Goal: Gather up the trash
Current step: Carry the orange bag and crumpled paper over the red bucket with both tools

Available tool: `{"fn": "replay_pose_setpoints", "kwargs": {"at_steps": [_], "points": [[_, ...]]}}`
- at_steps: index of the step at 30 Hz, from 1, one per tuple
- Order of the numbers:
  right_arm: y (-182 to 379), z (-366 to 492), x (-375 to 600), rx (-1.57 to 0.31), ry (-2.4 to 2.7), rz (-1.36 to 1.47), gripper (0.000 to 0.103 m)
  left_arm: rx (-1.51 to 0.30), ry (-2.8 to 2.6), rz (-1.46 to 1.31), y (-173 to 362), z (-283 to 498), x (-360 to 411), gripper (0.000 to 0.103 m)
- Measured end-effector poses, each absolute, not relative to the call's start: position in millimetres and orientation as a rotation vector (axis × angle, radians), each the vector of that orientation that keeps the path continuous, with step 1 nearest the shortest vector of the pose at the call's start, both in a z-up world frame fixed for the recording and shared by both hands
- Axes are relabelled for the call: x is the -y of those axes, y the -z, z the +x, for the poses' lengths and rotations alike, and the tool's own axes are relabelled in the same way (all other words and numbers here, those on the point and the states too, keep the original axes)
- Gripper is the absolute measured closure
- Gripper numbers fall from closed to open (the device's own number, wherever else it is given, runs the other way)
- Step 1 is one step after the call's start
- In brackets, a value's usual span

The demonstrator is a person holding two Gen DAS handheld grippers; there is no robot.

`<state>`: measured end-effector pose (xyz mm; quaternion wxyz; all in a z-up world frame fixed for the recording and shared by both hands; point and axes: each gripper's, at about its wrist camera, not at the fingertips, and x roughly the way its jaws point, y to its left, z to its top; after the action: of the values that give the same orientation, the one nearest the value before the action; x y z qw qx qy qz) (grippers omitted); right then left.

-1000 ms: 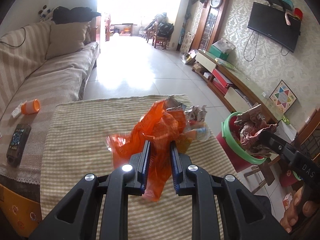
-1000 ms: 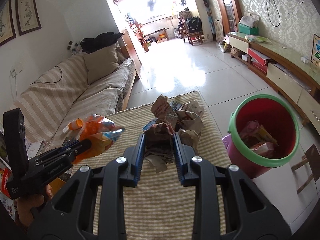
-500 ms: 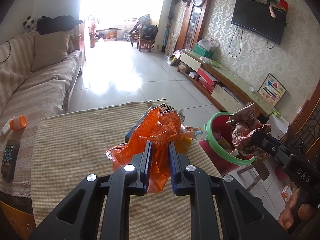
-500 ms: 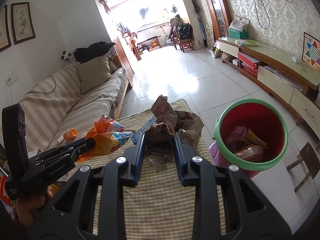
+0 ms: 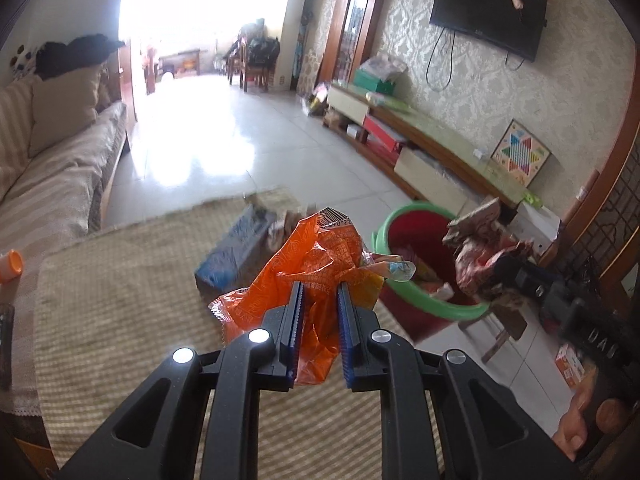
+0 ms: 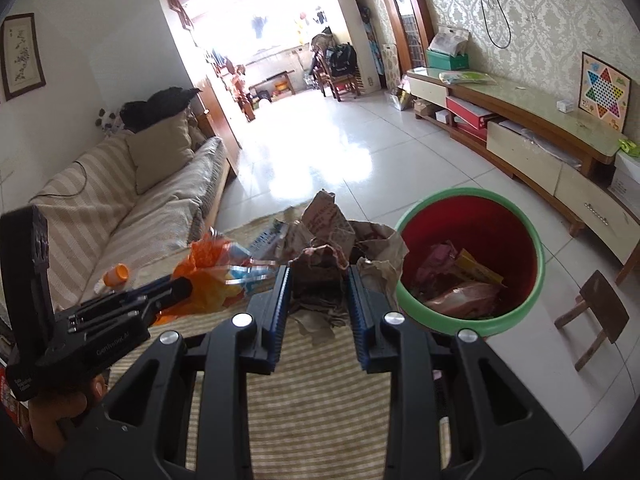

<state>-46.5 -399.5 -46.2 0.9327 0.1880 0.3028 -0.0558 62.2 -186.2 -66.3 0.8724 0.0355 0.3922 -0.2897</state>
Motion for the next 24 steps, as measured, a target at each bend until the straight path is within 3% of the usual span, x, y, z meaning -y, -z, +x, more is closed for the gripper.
{"fn": "replay_pose_setpoints", "kwargs": {"at_steps": [10,24], "points": [[78.8,-44.5,401.3,-0.700,0.127,0.408,0.075,-1.014,0.539,0.024,139.4,56.9,150.0,0.090],[77.7,-43.3,409.5,-0.656,0.130,0.397,0.075,-0.942,0.544,0.033,117.3,68.8,153.9,0.091]]}}
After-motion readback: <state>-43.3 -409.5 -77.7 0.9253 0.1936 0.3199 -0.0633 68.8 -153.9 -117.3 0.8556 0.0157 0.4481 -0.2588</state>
